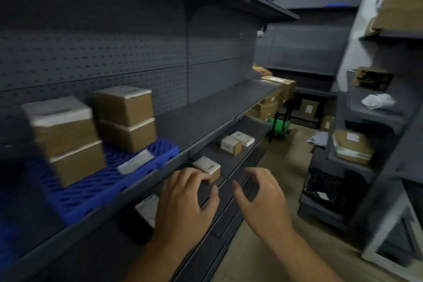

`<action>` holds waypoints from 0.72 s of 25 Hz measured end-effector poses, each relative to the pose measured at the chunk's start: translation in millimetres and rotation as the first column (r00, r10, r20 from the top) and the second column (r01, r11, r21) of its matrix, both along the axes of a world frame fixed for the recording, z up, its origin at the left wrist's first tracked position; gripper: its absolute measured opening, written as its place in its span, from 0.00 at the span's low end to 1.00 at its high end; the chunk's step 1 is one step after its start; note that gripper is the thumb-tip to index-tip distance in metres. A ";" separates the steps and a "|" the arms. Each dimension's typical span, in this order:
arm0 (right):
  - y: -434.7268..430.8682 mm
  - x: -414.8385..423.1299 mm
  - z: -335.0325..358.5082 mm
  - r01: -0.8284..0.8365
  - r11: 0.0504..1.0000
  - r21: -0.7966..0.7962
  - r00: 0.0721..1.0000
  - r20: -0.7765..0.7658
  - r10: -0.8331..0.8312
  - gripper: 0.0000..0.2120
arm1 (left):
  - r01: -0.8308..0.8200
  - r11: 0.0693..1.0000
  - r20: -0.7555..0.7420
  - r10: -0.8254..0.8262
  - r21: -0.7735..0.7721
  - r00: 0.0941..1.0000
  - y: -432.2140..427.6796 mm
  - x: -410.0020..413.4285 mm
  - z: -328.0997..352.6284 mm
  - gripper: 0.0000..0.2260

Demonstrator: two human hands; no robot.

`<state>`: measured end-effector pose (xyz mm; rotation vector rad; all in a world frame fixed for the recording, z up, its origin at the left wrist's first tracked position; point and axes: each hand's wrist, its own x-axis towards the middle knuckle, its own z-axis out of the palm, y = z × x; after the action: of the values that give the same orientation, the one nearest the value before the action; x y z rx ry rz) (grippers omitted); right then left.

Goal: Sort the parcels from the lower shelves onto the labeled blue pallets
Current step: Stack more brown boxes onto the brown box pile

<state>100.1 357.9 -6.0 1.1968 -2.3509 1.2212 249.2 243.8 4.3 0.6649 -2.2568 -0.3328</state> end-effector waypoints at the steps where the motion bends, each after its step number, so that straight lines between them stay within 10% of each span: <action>1: 5.9 -25.4 -3.6 0.027 1.000 -0.001 1.000 0.006 -0.027 0.17 | 0.017 1.000 0.021 -0.017 0.003 1.000 2.2 -28.5 -2.9 0.13; 18: -0.1 -364.1 -56.2 0.197 0.970 0.144 0.958 0.184 -0.222 0.15 | 0.118 0.981 0.047 -0.126 0.152 0.991 -28.5 -383.1 -41.6 0.09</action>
<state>-264.1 357.7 -62.2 0.8636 -2.6541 1.1860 -133.9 215.3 -37.4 0.6197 -2.3493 -0.5533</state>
